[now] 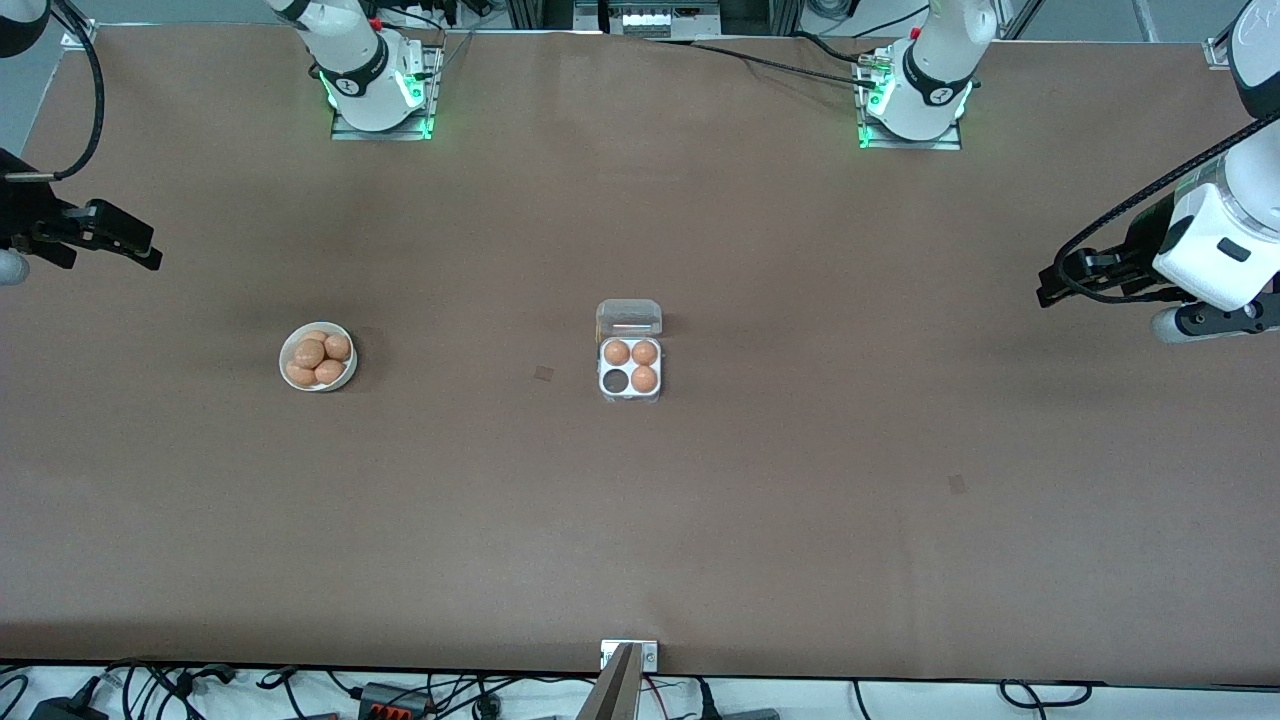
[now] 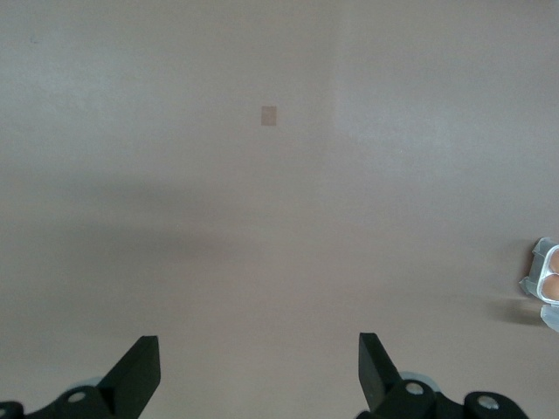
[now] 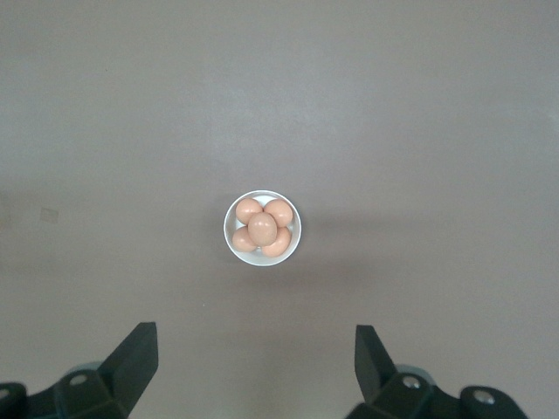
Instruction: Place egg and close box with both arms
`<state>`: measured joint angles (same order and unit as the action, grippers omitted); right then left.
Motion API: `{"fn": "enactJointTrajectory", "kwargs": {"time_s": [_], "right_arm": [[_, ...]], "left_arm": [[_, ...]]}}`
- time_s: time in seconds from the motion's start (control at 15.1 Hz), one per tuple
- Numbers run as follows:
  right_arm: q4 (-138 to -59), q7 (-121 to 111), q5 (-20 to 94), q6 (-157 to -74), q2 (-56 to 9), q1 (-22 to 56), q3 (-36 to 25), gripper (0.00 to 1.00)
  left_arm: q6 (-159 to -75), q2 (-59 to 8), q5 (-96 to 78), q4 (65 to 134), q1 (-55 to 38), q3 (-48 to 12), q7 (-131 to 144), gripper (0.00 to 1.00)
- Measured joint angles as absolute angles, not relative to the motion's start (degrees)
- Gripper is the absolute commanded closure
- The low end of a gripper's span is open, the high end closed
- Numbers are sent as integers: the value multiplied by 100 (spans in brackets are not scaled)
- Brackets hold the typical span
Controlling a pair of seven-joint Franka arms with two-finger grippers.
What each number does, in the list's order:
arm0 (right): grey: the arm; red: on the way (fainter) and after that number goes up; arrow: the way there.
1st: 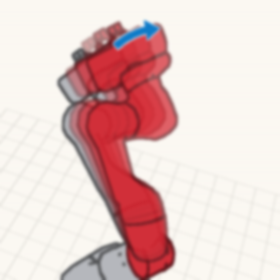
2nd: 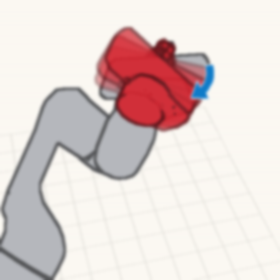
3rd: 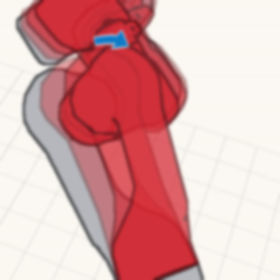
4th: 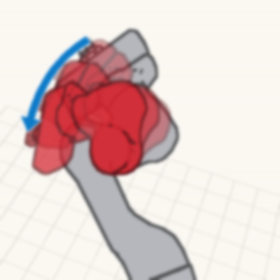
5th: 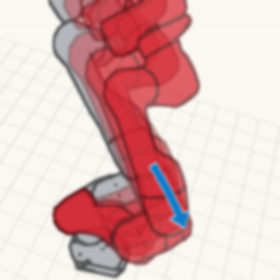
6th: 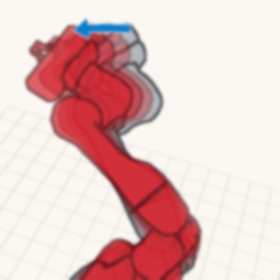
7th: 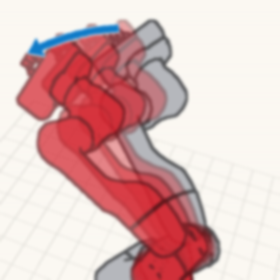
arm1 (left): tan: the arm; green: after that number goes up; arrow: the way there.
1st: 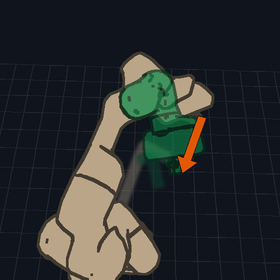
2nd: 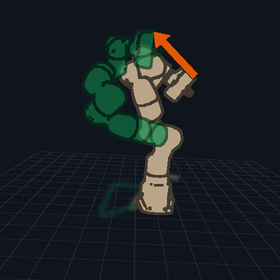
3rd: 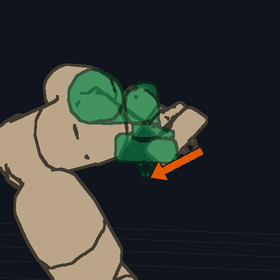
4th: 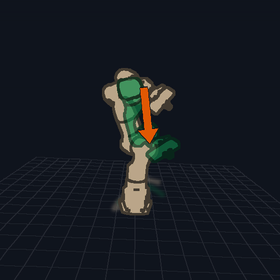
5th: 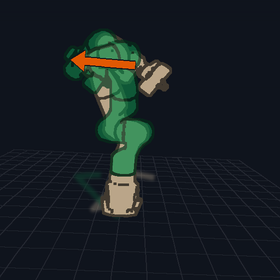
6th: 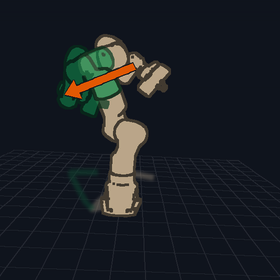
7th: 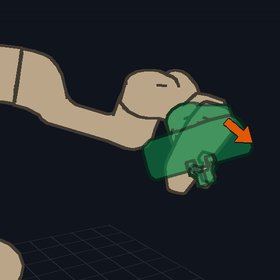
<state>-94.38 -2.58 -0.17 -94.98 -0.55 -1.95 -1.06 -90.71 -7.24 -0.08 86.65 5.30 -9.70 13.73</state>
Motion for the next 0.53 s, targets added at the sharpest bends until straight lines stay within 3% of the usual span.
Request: {"fn": "enactJointTrajectory", "kwargs": {"time_s": [0.53], "right_arm": [[-9499,-255,-17,-9494,-32,-195,-98,0]], "left_arm": [[-9071,-724,-8,8665,530,-970,1373,0]]}}
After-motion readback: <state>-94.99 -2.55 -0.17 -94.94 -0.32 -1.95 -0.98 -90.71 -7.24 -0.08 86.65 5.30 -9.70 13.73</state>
